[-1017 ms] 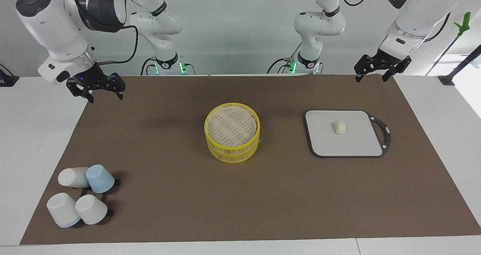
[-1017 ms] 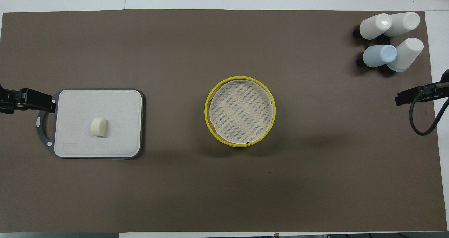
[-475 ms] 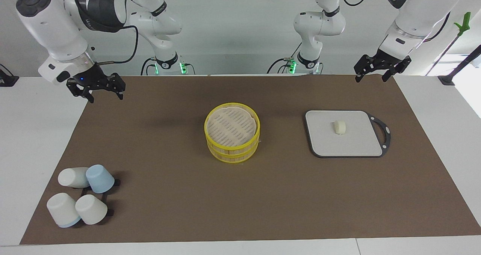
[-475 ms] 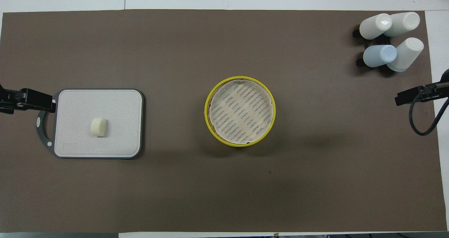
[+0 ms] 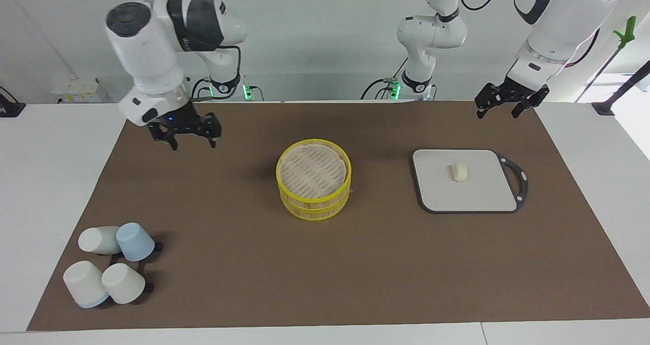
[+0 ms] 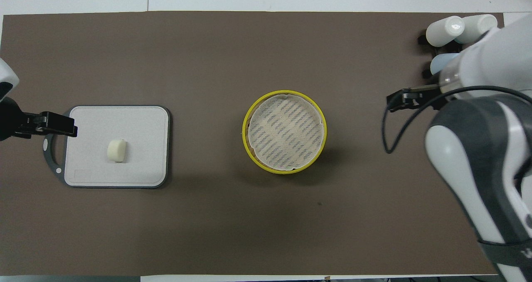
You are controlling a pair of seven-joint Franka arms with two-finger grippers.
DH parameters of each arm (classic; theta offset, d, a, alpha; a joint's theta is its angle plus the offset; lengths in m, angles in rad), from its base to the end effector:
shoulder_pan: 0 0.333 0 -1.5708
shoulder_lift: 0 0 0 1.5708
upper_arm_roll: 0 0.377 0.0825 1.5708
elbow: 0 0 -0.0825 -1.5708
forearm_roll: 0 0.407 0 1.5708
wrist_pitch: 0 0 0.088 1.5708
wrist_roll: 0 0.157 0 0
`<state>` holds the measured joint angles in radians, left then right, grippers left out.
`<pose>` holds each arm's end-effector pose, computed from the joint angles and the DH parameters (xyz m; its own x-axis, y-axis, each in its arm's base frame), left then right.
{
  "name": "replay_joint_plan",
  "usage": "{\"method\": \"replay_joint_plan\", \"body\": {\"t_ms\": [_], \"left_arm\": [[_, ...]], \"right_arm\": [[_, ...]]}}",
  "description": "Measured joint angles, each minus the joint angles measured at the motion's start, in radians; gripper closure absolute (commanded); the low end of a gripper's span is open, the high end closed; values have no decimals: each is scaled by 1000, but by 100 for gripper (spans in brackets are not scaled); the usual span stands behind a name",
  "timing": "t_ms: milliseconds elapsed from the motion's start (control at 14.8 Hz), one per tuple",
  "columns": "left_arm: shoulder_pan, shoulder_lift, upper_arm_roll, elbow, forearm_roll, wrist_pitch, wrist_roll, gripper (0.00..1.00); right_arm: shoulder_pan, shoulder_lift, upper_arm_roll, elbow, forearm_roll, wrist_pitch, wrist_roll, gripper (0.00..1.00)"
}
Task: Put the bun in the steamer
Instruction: 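Move the right gripper to the lid while the left gripper grasps the bun, then lift the lid with the right gripper while the left gripper raises the bun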
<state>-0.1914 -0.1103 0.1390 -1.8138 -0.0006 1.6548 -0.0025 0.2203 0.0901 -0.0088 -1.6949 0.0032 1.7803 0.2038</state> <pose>0.5348 -0.0248 0.5830 0.9974 -0.0514 -0.0498 -0.0506 -0.9986 0.0157 0.6047 0.1305 0.5377 1.0000 0.0071 -0.0051 0.0071 -1.0000 -0.0013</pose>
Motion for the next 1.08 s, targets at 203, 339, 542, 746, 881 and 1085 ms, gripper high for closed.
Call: {"method": "replay_joint_plan", "body": {"t_ms": [203,339,542,746,881,1085], "left_arm": [[1,-66,3,-193,0,121,3,0],[4,-83,7,-272,0,187,8,0],[18,-78,9,-366,0,305,11,0],[27,-36,9,-417,0,405,17,0],[27,0,8,-432,0,456,22,0],[27,59,8,-453,0,546,24,0]], "right_arm": [[168,149,4,127,15,40,243,3],[258,238,4,198,17,77,356,3],[365,304,2,228,17,111,466,3],[432,342,1,229,17,168,515,3],[452,362,1,226,17,208,516,4],[470,383,0,211,17,247,516,4]]}}
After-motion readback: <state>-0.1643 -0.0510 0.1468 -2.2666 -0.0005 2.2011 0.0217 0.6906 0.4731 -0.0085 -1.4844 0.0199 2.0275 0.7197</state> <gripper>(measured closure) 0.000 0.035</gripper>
